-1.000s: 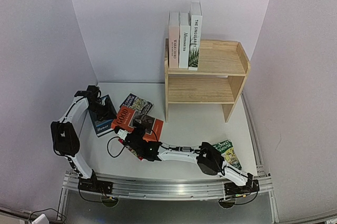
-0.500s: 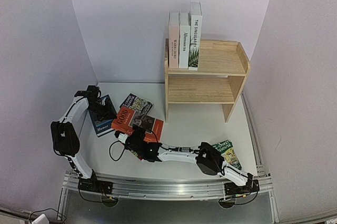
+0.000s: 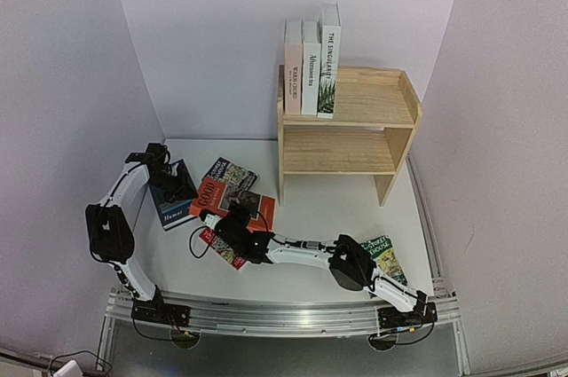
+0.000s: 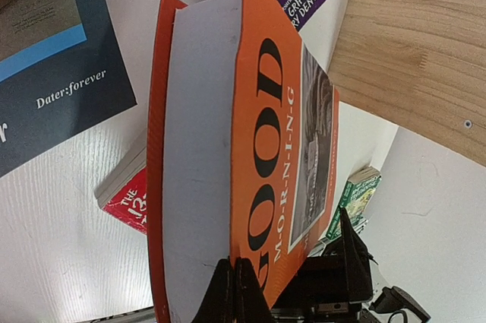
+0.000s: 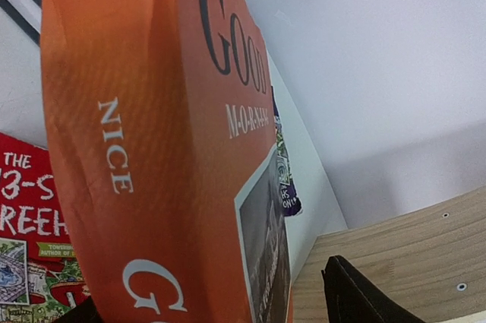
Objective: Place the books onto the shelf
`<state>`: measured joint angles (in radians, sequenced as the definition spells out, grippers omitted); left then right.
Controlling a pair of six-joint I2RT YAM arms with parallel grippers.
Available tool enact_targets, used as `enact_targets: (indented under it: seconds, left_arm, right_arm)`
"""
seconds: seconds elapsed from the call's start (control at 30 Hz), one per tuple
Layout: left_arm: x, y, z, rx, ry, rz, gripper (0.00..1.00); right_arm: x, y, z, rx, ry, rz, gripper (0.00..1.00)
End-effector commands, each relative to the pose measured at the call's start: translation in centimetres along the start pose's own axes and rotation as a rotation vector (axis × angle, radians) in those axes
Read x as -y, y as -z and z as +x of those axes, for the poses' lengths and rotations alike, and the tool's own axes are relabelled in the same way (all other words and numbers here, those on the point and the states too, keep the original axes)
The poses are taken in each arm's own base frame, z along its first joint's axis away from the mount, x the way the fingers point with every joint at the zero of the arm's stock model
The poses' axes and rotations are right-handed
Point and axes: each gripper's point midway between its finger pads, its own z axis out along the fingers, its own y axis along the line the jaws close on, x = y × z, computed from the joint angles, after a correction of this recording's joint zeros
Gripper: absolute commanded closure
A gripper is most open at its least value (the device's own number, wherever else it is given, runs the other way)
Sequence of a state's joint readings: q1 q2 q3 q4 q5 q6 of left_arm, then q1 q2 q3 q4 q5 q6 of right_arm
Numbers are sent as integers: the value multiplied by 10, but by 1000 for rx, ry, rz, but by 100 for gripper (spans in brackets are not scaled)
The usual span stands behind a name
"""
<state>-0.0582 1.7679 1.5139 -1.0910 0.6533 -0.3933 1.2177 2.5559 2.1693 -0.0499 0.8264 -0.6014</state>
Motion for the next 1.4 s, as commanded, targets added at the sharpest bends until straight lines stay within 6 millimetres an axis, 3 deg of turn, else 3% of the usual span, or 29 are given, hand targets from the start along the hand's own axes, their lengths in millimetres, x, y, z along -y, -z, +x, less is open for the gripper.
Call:
enact_targets:
  seconds: [0.0,0.13,0.27,0.4,0.43,0.53,0.6,0.67,0.7,0.8,0.93,1.1,1.37]
  left_arm:
    - [9,10,11,-1,-19,30,100]
    - [11,10,12,-3,-17,41,100]
    - [12,11,13,1,-25,43,100]
    - [16,11,13,-6,-49,64,97]
    - [18,14,12,2,-70,68,89]
    - [35,32,3,50,-176,75,39]
    - [50,53,-9,124,-265,60,16]
    - [67,81,-22,221,-351,59,1]
    - [76,97,-30,279,-397,55,1]
    - [98,150,-49,445,-500,41,0]
    - [95,195,-62,573,-540,-37,0]
    - [86,205,-55,634,-555,-100,0]
    - [76,206,-43,653,-541,-129,0]
  right_arm:
    - [19,-9,-1,-10,-28,66,27]
    - [21,-16,6,-26,-15,80,36]
    - [32,-14,-2,-11,-41,97,60]
    - [56,-2,-15,12,-122,125,82]
    - [61,2,-18,18,-148,129,85]
    - [84,19,-29,50,-232,127,90]
    - [95,30,-34,69,-288,116,91]
    - [111,45,-41,100,-354,98,92]
    - [116,52,-45,117,-385,77,92]
    - [140,83,-60,190,-507,5,93]
    - [163,128,-85,295,-603,-156,93]
    - [215,197,-113,438,-718,-288,93]
    - [338,320,-153,770,-844,-306,96]
